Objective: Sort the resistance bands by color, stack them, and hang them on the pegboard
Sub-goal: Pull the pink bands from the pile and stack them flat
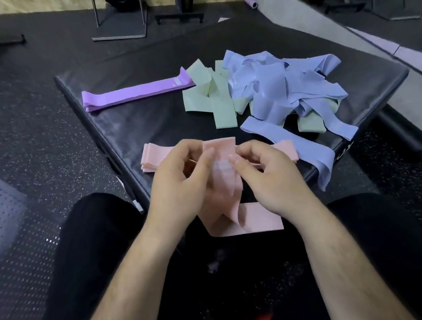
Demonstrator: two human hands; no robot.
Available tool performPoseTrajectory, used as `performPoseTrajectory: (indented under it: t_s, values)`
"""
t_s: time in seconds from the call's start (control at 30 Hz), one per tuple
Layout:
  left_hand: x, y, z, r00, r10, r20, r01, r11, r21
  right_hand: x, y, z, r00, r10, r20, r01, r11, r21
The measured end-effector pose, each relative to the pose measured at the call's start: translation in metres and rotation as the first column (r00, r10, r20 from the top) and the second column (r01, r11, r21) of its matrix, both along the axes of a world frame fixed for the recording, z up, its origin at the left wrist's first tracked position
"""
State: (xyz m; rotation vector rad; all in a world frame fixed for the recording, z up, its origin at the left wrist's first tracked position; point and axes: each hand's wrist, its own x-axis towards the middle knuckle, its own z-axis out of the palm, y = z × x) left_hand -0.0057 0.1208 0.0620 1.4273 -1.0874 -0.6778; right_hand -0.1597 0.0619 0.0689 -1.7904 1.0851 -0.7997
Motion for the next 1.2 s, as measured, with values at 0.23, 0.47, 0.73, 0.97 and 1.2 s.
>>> performPoseTrajectory:
  t_s: [0.23, 0.47, 0.73, 0.97, 1.2]
  values:
    - [0.02, 0.003, 0.0, 0.998, -0.067, 0.016, 0.068, 0.997, -0.045, 0.018, 0.007, 0.002, 0.989, 0.102, 0.102, -0.113, 0.988, 0.104]
    - [0.031, 0.001, -0.002, 0.999, -0.037, -0.001, 0.037, 0.997, -0.068, 0.026, 0.012, 0.008, 0.964, 0.228, 0.134, -0.253, 0.942, 0.218]
    - [0.056, -0.005, -0.008, 0.966, 0.239, -0.098, -0.247, 0.965, -0.086, -0.003, -0.02, 0.033, 0.944, 0.31, -0.118, -0.265, 0.919, 0.292]
    - [0.082, -0.015, -0.012, 0.917, 0.398, -0.033, -0.399, 0.914, -0.071, -0.052, -0.052, 0.058, 0.924, 0.192, -0.331, -0.113, 0.963, 0.244]
    - [0.102, -0.023, -0.018, 0.912, 0.4, 0.091, -0.4, 0.916, -0.02, -0.088, -0.076, 0.053, 0.988, -0.063, -0.138, 0.08, 0.989, 0.127]
